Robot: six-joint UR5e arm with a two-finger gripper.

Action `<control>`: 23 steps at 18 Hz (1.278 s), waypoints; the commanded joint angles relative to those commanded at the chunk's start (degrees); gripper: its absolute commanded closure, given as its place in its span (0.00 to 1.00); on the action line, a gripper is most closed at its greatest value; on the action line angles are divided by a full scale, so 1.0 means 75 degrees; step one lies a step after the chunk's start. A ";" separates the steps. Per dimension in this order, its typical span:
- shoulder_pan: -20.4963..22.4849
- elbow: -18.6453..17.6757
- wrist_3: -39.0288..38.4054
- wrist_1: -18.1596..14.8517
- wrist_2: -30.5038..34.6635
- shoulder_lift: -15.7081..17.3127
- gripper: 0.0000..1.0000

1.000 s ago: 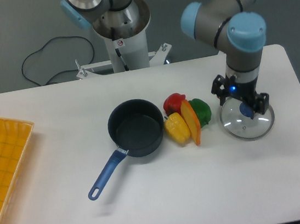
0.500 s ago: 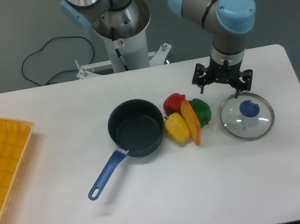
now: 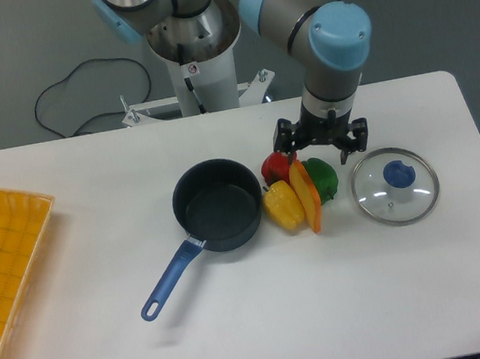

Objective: Pick up the bread slice

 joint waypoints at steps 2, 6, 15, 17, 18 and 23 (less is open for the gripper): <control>0.0000 0.0000 0.0000 0.0000 0.0000 0.0000 0.04; 0.0012 0.0000 -0.0012 0.0023 0.0000 -0.0082 0.04; -0.0012 0.0035 -0.0141 0.0082 0.0023 -0.0433 0.04; -0.0093 0.0035 -0.0153 0.0140 0.0047 -0.0515 0.03; -0.0117 0.0035 -0.0153 0.0199 0.0047 -0.0562 0.03; -0.0117 0.0035 -0.0141 0.0234 0.0070 -0.0632 0.03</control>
